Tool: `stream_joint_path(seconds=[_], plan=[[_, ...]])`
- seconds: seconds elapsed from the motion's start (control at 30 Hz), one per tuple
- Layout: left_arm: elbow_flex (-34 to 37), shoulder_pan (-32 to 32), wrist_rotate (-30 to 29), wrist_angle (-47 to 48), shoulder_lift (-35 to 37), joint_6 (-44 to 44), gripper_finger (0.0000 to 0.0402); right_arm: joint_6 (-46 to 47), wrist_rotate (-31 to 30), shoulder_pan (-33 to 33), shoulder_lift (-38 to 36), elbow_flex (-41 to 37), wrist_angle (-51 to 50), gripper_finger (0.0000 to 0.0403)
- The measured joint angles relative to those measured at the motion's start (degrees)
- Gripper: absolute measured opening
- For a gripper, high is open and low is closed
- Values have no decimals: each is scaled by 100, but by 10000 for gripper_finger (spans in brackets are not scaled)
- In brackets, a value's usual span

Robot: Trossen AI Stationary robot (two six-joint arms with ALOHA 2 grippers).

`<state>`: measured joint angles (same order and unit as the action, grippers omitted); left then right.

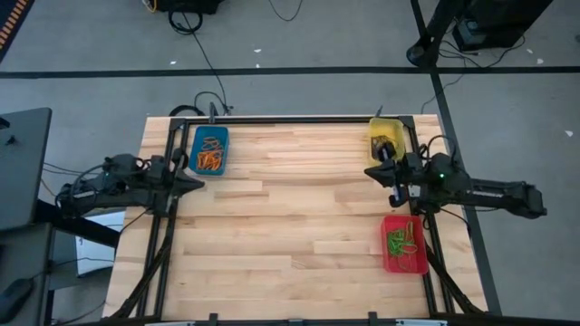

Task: Sort rubber bands into baskets
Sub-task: Return to Home Position

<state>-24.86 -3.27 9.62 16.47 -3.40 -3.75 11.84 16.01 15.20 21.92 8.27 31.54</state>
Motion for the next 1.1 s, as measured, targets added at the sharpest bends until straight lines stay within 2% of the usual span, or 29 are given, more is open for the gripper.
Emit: stream_joint_path(seconds=[0.13, 0.33, 0.5, 0.7, 0.87, 1.1], plan=[[2, 0, -289, 237, 0, 321, 0, -54, -312, -102, -443, 0, -1169, 2], [235, 0, -107, 71, -52, 17, 0, -224, -352, -123, -728, 0, -1880, 2], [573, 0, -149, -56, -57, 150, 1, -322, -302, -109, -960, 0, -2980, 3], [941, 0, -286, -508, -59, 83, 4, -348, -296, -101, -1467, 4, -3139, 5], [1101, -2, -600, -512, -57, 199, 4, -406, -304, 17, -2128, 4, -4057, 5], [1930, -16, -675, -1732, -63, -203, 5, -550, -286, 148, -2154, -2, -4190, 6]])
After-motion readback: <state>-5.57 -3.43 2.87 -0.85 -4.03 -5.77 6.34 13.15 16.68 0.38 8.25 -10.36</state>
